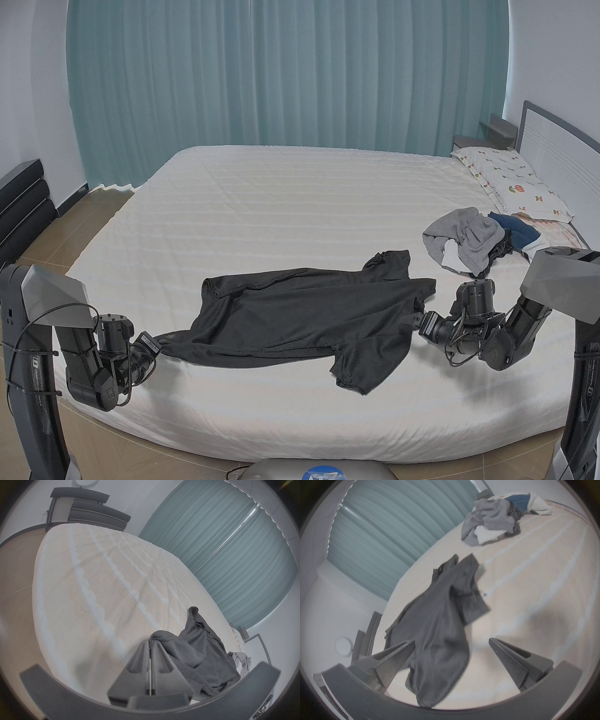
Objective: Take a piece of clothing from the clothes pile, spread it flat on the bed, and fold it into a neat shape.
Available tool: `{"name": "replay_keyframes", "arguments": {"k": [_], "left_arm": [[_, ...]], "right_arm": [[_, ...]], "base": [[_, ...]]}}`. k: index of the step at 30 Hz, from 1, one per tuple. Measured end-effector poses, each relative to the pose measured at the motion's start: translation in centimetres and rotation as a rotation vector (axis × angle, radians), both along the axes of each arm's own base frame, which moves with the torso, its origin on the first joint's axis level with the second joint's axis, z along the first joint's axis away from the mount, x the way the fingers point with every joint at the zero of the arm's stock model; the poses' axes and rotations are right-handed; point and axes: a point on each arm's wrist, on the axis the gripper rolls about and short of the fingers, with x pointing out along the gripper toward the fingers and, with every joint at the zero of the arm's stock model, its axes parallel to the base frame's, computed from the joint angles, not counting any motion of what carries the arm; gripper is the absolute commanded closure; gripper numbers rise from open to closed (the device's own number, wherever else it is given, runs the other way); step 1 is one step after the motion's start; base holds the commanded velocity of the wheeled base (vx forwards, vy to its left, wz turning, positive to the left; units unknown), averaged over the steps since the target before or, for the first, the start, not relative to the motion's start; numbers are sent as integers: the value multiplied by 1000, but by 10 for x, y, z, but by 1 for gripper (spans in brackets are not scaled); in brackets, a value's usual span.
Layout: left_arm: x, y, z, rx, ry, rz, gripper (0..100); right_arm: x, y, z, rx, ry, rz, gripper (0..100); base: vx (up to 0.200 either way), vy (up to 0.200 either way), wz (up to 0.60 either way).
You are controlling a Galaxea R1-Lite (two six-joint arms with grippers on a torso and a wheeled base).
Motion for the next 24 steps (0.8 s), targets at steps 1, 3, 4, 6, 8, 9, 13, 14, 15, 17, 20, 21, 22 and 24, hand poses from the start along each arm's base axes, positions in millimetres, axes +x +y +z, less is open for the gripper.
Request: {"name": "replay_keyframes", "arguments": {"k": [1, 3, 4, 6, 8, 9, 13, 14, 15, 17, 20, 21, 22, 24], "left_arm": [[0, 0, 0, -1, 0, 1, 100], [-1, 0, 0, -2, 0, 1, 100], [-1, 0, 0, -2, 1, 0, 100], [-1, 0, 0, -2, 1, 0, 100], [-1, 0, 1, -2, 1, 0, 100], [-2, 0, 1, -2, 1, 1, 100], [-2, 0, 1, -2, 2, 0, 100], [-2, 0, 1, -2, 2, 0, 100], [-2, 0, 1, -2, 2, 0, 100], [-2, 0, 1, -2, 1, -1, 100], [-2, -1, 1, -2, 0, -1, 100], [-2, 0, 1, -2, 0, -1, 100], [-2, 0, 1, -2, 0, 0, 100], [-2, 0, 1, -2, -1, -1, 100]], "right_arm": [[-3, 3, -1, -4, 9, 12, 0], [-9, 11, -5, -10, 25, 41, 0], [-11, 16, -8, -13, 35, 57, 0], [-13, 22, -10, -17, 45, 75, 0], [-12, 26, -12, -21, 54, 85, 0], [-12, 27, -14, -24, 62, 88, 0], [-10, 30, -17, -38, 107, 95, 0], [-8, 32, -17, -38, 106, 96, 0], [-6, 34, -16, -38, 101, 97, 0], [-2, 38, -15, -40, 96, 101, 0], [2, 44, -17, -46, 107, 111, 0], [2, 46, -18, -49, 114, 115, 0], [3, 48, -19, -50, 115, 119, 100], [4, 50, -19, -50, 114, 123, 100]], "base": [[0, 0, 0], [0, 0, 0], [0, 0, 0], [0, 0, 0], [0, 0, 0], [0, 0, 0], [0, 0, 0], [0, 0, 0], [0, 0, 0], [0, 0, 0], [0, 0, 0], [0, 0, 0], [0, 0, 0], [0, 0, 0]]}}
